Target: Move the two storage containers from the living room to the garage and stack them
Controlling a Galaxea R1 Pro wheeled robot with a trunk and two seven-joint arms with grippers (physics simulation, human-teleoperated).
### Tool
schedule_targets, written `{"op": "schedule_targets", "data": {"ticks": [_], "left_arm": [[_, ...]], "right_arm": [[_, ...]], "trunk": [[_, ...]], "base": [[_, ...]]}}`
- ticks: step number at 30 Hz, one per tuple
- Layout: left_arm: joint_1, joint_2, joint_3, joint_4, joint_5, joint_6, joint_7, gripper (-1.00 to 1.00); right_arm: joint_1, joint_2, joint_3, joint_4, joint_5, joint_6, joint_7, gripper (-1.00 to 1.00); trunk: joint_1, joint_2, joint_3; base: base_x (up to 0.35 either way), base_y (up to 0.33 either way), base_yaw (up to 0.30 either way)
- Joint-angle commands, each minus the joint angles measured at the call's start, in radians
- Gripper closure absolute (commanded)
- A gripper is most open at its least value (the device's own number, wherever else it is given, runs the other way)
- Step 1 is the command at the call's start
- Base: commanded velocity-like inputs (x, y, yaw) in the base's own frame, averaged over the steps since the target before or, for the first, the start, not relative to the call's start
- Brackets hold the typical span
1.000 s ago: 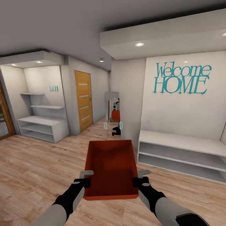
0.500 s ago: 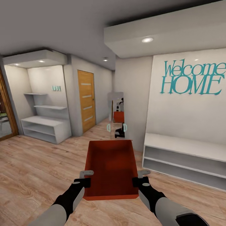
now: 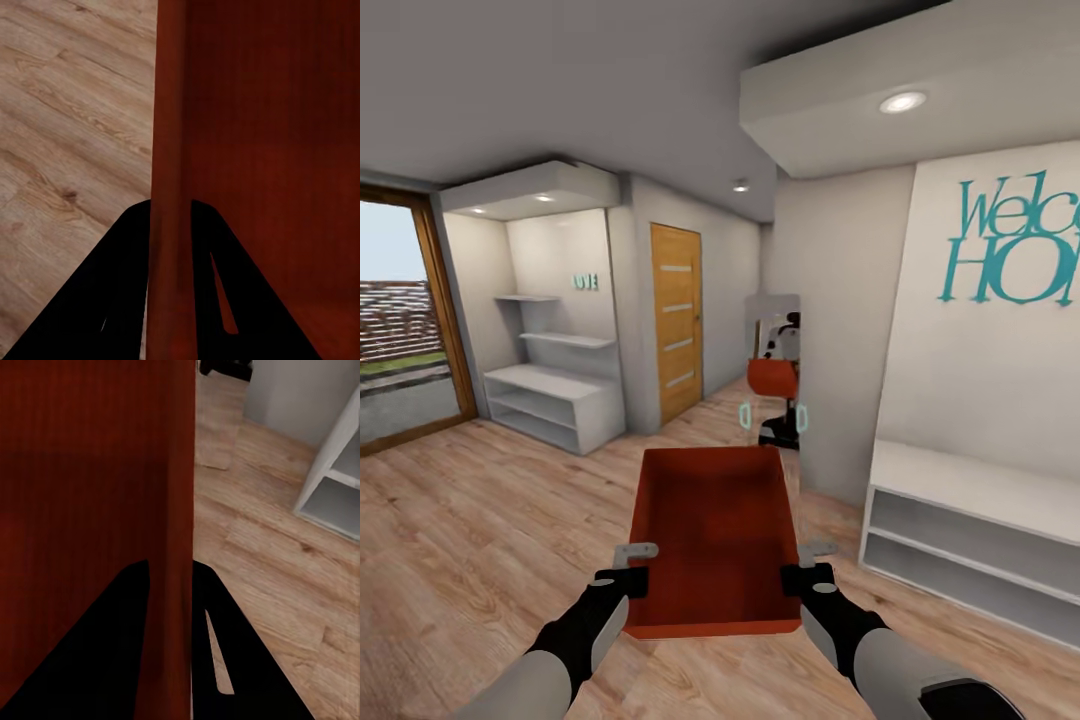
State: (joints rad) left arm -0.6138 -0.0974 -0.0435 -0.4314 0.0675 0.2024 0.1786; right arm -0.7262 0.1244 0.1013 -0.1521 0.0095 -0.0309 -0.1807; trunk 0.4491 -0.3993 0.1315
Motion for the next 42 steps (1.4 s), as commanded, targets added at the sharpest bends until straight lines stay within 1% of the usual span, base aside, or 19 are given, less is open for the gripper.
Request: {"op": "schedule_targets", "data": {"ticks": [1,34,42], "left_arm": [[0.0,0.01,0.031,0.0,-0.003,0.008,0.027,1.0],[0.0,0.01,0.031,0.0,-0.003,0.008,0.027,1.0],[0.0,0.01,0.031,0.0,-0.003,0.008,0.027,1.0]], "right_arm": [[-0.001,0.0,-0.026,-0.002,0.012,-0.017,-0.008,1.0],[-0.001,0.001,-0.027,-0.003,0.012,-0.017,-0.008,1.0],[-0.001,0.0,-0.026,-0.003,0.012,-0.016,-0.007,1.0]], "trunk": [[0.001,-0.001,0.0],[0.001,-0.001,0.0],[0.001,-0.001,0.0]], "base": [[0.324,0.0,0.267],[0.324,0.0,0.267],[0.324,0.0,0.066]]}}
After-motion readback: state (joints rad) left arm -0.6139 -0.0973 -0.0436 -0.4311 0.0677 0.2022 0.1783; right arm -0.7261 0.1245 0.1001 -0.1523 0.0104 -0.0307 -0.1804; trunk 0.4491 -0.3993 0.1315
